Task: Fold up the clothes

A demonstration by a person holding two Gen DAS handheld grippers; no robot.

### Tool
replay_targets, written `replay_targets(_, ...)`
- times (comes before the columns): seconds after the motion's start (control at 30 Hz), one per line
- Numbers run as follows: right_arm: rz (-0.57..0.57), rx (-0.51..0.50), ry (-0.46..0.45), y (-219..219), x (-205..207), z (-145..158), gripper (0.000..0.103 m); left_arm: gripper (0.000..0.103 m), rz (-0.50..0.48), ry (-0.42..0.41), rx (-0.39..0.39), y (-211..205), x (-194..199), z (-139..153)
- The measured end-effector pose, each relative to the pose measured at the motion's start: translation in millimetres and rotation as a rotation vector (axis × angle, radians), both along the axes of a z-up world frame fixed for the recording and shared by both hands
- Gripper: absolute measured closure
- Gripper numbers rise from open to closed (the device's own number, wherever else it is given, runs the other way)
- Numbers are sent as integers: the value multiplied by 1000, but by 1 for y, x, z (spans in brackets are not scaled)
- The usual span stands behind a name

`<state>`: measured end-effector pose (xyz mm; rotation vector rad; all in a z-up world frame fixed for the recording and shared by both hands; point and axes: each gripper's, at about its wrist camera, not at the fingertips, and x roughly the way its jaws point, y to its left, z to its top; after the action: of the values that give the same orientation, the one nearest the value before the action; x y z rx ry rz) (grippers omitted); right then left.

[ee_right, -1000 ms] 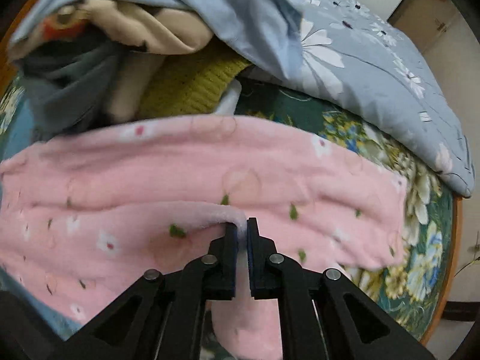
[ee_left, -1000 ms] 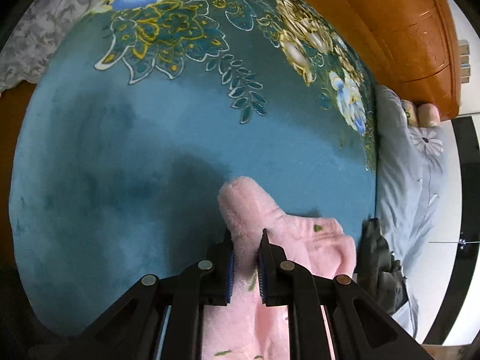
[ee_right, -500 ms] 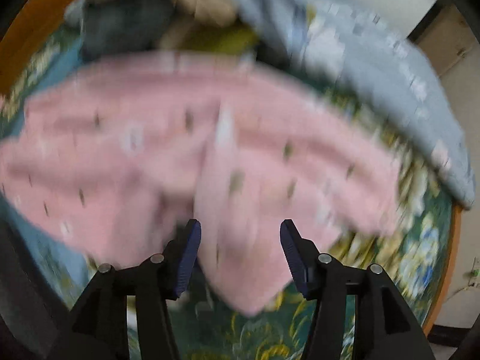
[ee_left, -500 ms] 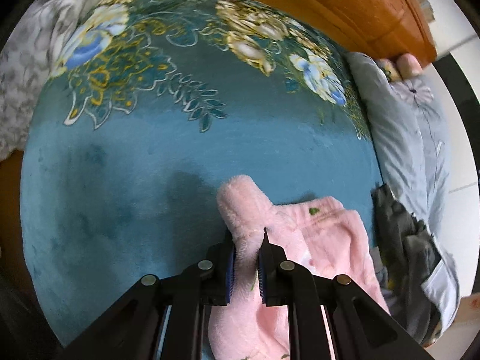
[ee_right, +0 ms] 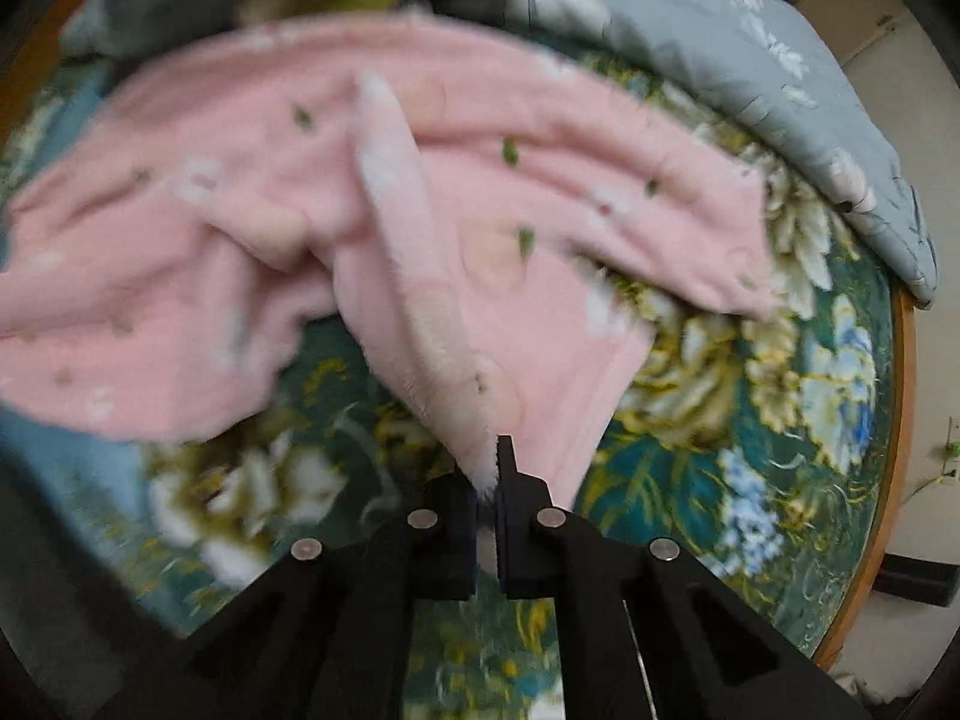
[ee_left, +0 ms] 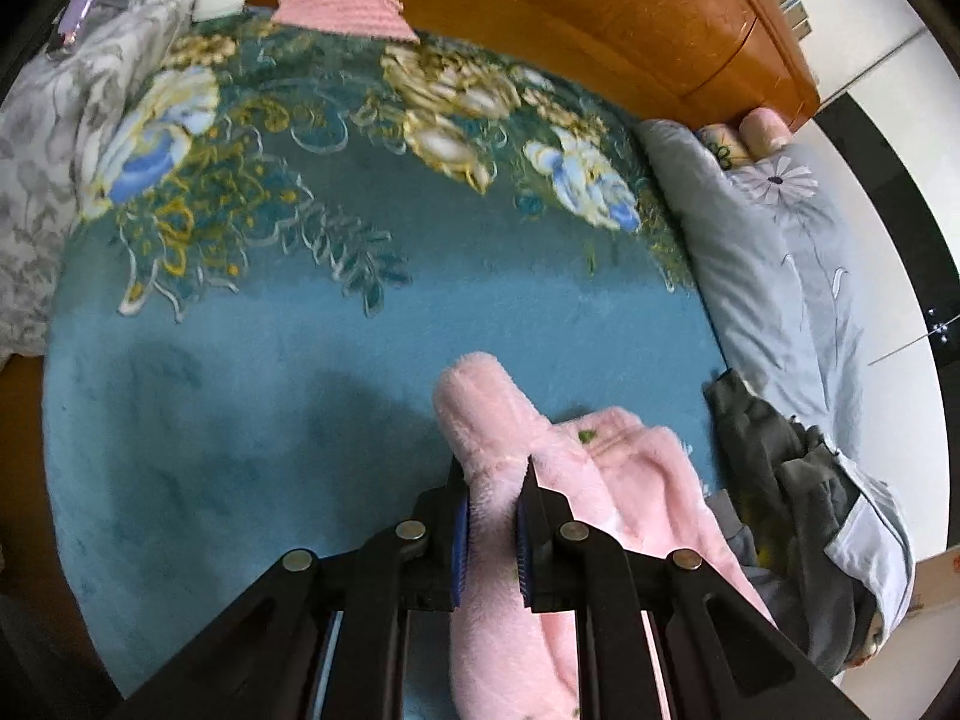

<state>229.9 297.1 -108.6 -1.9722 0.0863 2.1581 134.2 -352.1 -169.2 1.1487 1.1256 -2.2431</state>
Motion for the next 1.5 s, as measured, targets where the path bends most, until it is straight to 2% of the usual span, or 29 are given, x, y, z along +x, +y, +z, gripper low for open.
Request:
replay_targets(0.13,70,-144,86,-7,52,105,99,90,45,37,45,-18,12,1)
replay_targets(0.17,78,-121,108,-6,65,129,99,90,49,36,57,-19,11,-1)
replay_targets(0.23,62,27,89,8,79,146,99,90,52,29,69,-18,10,-3)
replay_targets(0.33,-42,151,-10,47,84,117,99,90,46,25,58,-15,9,-1)
replay_targets(0.43,-80,268,-133,75,72,48,99,90,37,24,48,-14,11,1)
replay_targets(0.53,-86,311,-195,90,51,-6,99,90,36,19,49,-15,12,0)
replay_targets(0.57,-93,320,-196,92,43,-16,99,90,36,18,50,-15,12,0)
replay_targets(0.73,-137,372,-91,105,4,-24,99,90,29,4,29,-11,8,-1)
replay_targets(0.8,-135,387,-95,109,-11,-32,97,90,31,-6,27,-10,6,-4)
replay_targets(0.9,-102,401,-113,108,-24,-46,90,90,36,-17,27,-9,6,-6)
replay_targets(1.0,-55,395,-50,101,-24,-40,79,90,32,-30,26,-9,3,-9)
replay_targets(1.03,-42,390,-22,100,-22,-35,68,90,31,-36,26,-9,2,-10)
replay_targets(1.1,-46,351,39,100,-16,-19,55,90,24,-52,24,-8,0,-11)
replay_targets(1.13,-60,331,81,103,-7,-7,51,90,22,-59,23,-8,-1,-12)
replay_targets(1.2,-118,297,158,112,17,9,51,90,20,-61,23,-7,-2,-12)
replay_targets(1.23,-171,272,168,120,30,10,50,90,22,-60,27,-7,-2,-12)
replay_targets(1.37,-595,28,144,177,107,-29,50,90,24,-67,36,-6,-2,-14)
replay_targets(1.43,-787,-98,167,189,137,-51,50,90,17,-68,29,-5,-3,-12)
replay_targets(1.47,-841,-146,197,191,146,-58,50,90,15,-69,25,-4,-3,-11)
replay_targets(1.5,-844,-164,204,188,145,-64,50,90,13,-70,23,-4,-3,-11)
